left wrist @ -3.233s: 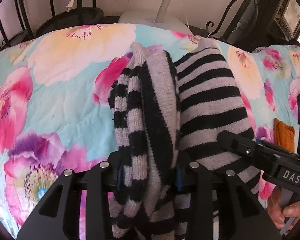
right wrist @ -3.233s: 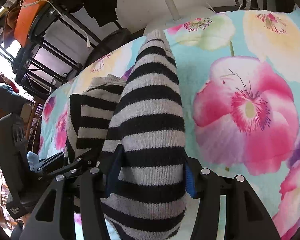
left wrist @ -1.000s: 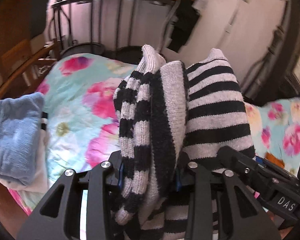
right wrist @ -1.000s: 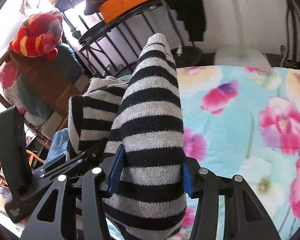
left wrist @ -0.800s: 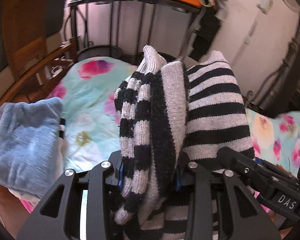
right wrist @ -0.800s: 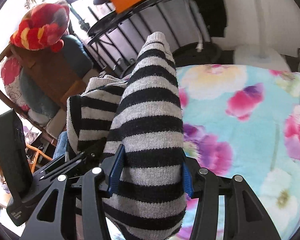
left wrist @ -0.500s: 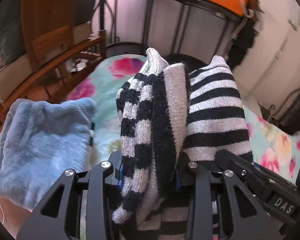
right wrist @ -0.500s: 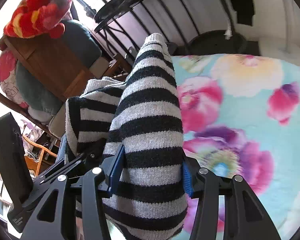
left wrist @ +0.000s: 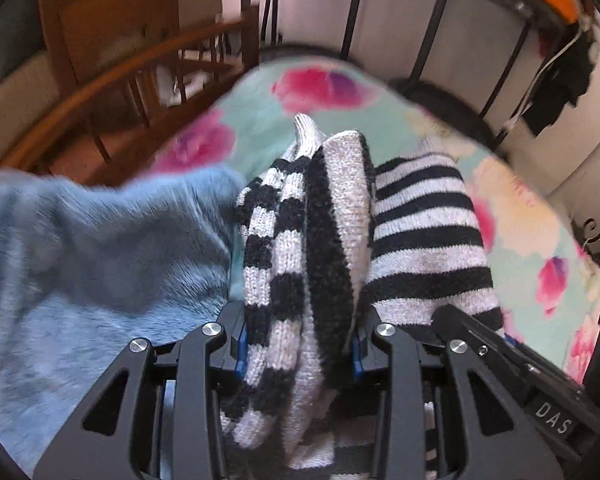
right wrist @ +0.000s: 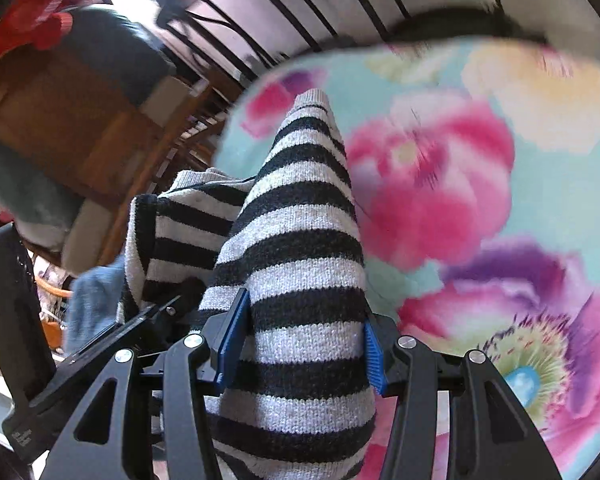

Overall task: Fold small clothes
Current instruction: 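Lower the folded sweater beside the blue fleece and open both grippers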

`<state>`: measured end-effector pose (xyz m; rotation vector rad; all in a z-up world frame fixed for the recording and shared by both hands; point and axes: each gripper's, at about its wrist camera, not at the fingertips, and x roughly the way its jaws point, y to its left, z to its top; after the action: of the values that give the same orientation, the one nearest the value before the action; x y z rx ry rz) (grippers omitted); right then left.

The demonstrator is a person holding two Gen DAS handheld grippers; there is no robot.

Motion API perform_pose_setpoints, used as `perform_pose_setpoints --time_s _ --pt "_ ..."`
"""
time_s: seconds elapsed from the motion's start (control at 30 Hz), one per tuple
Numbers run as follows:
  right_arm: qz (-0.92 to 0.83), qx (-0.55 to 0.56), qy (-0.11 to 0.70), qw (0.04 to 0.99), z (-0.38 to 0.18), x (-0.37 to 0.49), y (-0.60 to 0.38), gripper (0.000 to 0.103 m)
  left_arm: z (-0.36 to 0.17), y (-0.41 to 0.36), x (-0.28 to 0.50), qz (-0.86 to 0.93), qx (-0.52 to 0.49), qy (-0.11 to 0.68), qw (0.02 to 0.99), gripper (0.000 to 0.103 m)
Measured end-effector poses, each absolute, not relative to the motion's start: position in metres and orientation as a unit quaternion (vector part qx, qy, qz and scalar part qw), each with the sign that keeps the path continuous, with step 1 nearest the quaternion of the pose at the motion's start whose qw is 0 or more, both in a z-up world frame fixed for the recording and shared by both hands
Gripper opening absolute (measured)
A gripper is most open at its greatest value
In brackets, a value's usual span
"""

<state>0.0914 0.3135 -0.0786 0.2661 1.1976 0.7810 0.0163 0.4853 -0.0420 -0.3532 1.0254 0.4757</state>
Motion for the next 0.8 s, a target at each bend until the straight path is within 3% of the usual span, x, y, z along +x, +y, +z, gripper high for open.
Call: perform_pose_setpoints --time_s 0.23,0.4,0.53,0.63,0.8 --pt "0.321 0.069 0.58 0.745 -0.111 0.089 0.314 0.056 -0.072 0.47 0.028 0.25 -0.09 0.534 0.803 0.046" --pt "0.305 0.018 0.555 0.774 -0.09 0.082 0.314 0.056 -0.052 0.479 0.014 0.242 -0.138 0.509 0.814 0.047" --pt "0.316 0.01 0.509 0.801 -0.061 0.076 0.304 0.036 -0.019 0.474 0.001 0.192 -0.187 0.461 0.846 0.045" --pt "0.337 0.021 0.513 0.789 -0.053 0.07 0.299 0.029 -0.025 0.46 0.004 0.155 -0.193 0.478 0.843 0.045" --pt "0.323 -0.043 0.55 0.769 -0.086 0.059 0.314 0.029 -0.069 0.451 0.01 0.174 -0.136 0.531 0.818 0.045"
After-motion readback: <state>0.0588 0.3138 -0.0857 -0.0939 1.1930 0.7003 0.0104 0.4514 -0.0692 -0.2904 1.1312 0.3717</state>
